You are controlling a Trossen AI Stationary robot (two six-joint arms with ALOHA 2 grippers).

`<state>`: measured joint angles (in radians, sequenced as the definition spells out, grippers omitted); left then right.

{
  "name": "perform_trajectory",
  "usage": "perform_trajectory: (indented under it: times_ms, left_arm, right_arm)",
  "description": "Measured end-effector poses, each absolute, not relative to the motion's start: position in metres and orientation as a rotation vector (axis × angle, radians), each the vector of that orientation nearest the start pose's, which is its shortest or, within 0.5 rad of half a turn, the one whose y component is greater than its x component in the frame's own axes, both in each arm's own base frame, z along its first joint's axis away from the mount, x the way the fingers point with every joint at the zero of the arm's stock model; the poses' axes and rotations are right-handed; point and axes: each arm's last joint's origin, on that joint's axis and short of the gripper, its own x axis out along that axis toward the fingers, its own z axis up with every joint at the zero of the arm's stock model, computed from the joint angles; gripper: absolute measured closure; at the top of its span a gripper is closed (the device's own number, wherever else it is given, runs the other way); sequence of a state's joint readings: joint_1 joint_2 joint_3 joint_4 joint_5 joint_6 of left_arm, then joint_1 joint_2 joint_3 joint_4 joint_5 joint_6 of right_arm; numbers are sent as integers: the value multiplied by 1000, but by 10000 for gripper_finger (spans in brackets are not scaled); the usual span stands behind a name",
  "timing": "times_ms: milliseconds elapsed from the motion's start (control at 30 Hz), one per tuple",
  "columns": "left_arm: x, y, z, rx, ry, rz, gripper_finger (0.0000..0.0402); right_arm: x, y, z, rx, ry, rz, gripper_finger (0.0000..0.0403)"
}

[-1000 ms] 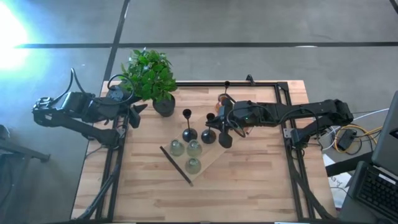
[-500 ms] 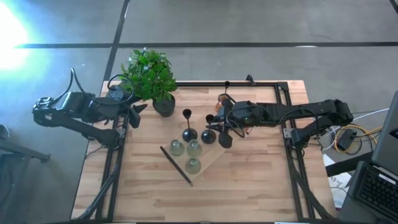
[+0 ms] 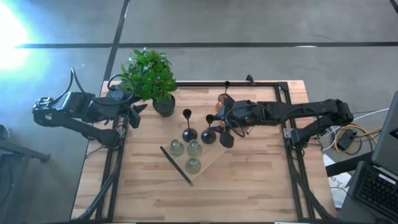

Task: Pick & Place candle stick holders
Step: Put the bottom right black candle holder on the shelf, then put the black candle holder on the shelf

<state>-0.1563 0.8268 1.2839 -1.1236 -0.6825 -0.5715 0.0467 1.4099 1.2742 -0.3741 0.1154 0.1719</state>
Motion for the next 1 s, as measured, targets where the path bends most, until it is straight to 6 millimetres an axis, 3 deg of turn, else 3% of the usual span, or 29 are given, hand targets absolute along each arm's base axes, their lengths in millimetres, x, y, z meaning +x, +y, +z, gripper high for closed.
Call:
perform_trajectory:
  times_ms: [233, 467, 600, 800, 1000]
  left_arm:
    - [108, 2, 404, -271, 447, 660, 209]
    - [109, 1, 403, -261, 456, 657, 209]
    - [109, -1, 403, -291, 480, 585, 209]
    - [100, -6, 402, -223, 548, 329, 209]
    - [75, -3, 395, -158, 320, 206, 209]
  right_arm:
    - [299, 11, 353, 123, 557, -114, 214]
    - [273, 10, 377, 137, 493, -111, 222]
    - [250, 8, 390, 157, 479, -137, 228]
    - [207, 4, 406, 154, 470, -223, 234]
    - [162, -4, 426, 110, 346, -398, 236]
